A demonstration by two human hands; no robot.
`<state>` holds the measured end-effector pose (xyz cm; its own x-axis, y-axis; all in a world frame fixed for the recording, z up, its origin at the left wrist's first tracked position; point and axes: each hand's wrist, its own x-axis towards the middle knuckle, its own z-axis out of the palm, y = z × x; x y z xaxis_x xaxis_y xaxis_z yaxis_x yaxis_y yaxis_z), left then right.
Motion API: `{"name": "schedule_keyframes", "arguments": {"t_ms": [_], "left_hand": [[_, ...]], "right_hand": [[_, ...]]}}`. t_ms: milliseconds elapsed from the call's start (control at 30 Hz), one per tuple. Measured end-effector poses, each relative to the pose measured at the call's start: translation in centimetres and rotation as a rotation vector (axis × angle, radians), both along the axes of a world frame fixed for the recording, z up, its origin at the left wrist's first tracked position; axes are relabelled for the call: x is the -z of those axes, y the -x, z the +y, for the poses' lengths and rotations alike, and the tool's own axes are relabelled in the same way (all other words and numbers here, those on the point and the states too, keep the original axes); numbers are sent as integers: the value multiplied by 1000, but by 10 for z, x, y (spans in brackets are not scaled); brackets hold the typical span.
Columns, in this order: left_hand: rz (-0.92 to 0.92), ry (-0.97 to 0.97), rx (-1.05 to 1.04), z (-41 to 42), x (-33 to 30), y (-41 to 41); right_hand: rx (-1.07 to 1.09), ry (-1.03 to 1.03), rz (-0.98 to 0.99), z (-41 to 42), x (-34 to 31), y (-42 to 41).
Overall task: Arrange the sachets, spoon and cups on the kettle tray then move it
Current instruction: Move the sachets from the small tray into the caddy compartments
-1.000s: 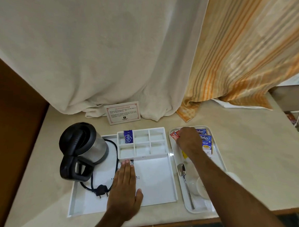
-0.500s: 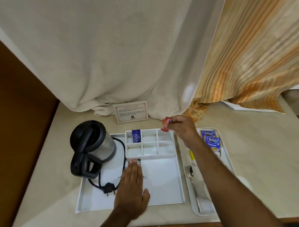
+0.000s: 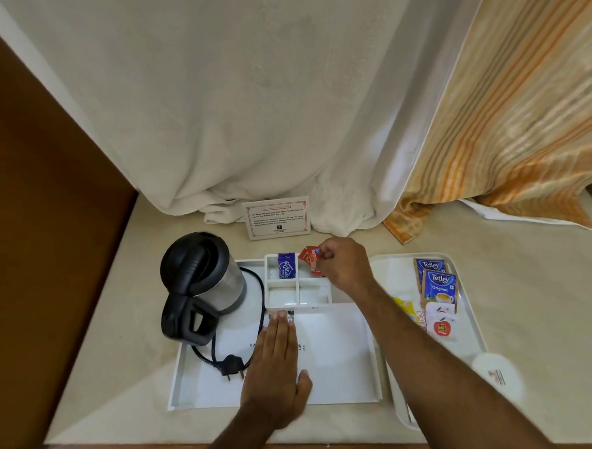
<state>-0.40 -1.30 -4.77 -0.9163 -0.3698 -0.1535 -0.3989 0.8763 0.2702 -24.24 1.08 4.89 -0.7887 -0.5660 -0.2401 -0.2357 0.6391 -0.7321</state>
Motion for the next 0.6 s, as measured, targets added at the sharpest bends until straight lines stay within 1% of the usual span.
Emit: {"name": "schedule_keyframes", "arguments": {"t_ms": [67,133,200,267,333,367,600], "left_hand": [[-5,7,-16,-1,-2,0],[6,12,-3,-1,-2,1],[19,13,15,-1,-2,0],[28,15,26,-1,-4,0],[30,12,31,0,-5,0],[28,13,30,0,-6,0],[18,12,29,0,-6,0]], "right_hand": [[-36,-68,88,0,2,-5],[-35,-75,122,2,3,-8],[39,45,40,2,4,-10],[176,199,-140,1,2,-12],[265,250,-244,-2,2,-13],[273,232,-237,-3,3,-15],[68,-89,232,-7,-1,-22]]}}
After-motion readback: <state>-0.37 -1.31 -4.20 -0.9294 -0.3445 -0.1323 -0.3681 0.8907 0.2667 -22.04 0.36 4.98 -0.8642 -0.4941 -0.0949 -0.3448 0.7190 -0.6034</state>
